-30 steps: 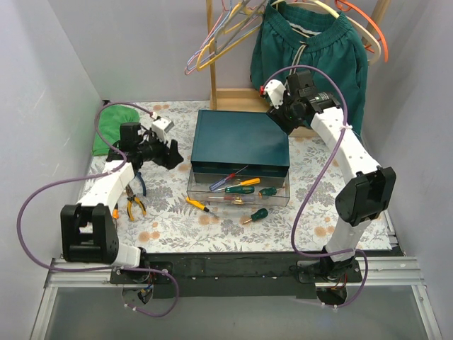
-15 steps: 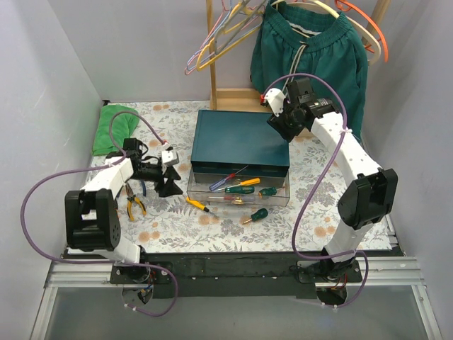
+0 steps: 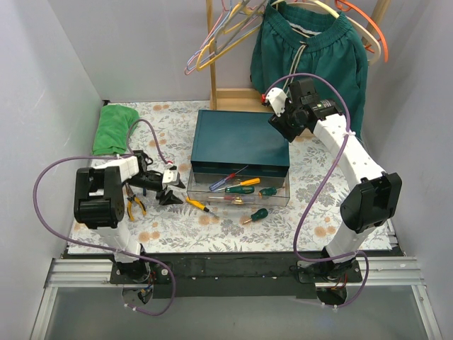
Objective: Sort the tools into containers
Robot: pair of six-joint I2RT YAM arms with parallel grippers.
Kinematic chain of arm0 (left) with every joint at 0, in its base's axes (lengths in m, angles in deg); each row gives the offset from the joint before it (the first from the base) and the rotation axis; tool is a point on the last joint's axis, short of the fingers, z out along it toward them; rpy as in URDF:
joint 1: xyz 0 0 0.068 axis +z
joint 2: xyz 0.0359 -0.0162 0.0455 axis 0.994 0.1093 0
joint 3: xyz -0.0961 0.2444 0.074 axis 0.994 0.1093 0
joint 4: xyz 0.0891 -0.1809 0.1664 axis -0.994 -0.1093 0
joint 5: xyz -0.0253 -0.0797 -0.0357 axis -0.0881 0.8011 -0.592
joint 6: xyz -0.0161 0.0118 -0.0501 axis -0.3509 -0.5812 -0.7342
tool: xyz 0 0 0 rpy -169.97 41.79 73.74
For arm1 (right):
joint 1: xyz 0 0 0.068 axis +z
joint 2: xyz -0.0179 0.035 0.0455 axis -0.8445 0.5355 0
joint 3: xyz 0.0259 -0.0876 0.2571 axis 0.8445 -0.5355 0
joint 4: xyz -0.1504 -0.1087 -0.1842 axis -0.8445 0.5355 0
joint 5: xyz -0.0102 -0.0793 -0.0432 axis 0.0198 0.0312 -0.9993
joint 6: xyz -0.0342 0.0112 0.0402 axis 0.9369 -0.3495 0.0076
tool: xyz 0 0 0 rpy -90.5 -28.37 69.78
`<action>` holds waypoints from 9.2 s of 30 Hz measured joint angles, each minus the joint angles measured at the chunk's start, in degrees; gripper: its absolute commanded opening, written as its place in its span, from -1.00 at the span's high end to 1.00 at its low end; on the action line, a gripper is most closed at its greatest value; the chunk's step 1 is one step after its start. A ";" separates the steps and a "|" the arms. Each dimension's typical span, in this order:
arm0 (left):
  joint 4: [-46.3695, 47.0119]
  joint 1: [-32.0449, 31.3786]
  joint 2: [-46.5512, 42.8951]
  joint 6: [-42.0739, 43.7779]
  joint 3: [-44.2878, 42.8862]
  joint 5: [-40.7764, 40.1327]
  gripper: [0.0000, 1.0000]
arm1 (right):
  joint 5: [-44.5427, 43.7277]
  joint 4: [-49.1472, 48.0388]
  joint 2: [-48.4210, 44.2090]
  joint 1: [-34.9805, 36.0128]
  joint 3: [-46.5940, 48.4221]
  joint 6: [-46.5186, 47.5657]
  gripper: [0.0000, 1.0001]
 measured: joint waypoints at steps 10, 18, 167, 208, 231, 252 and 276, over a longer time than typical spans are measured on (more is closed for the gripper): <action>-2.32 -2.95 6.80 8.76 -1.97 0.00 -0.05 | -1.73 0.81 0.00 0.00 0.02 0.31 -0.18; -1.75 -7.19 9.22 10.45 -2.25 -0.68 0.38 | -2.49 1.03 0.00 0.00 0.09 0.50 -0.18; 52.54 -9.53 -53.86 -97.24 -11.80 -42.71 -0.69 | -5.70 15.15 10.51 55.41 -20.87 22.01 -0.14; 53.24 -5.92 -47.76 -102.84 -15.10 -36.74 -0.66 | -0.44 18.25 12.02 53.51 -10.01 28.35 0.97; 46.40 -0.33 -38.07 -94.05 -19.74 -37.07 -0.72 | 26.88 -16.90 -21.07 37.73 -13.79 17.64 0.97; 42.14 1.09 -26.12 -100.69 -18.88 -26.21 -0.19 | 22.99 -18.27 -16.68 27.32 -16.76 10.75 0.30; 48.22 -18.29 -8.24 -106.16 -19.19 -18.91 1.00 | 13.88 2.01 -22.60 36.09 -33.46 15.89 0.97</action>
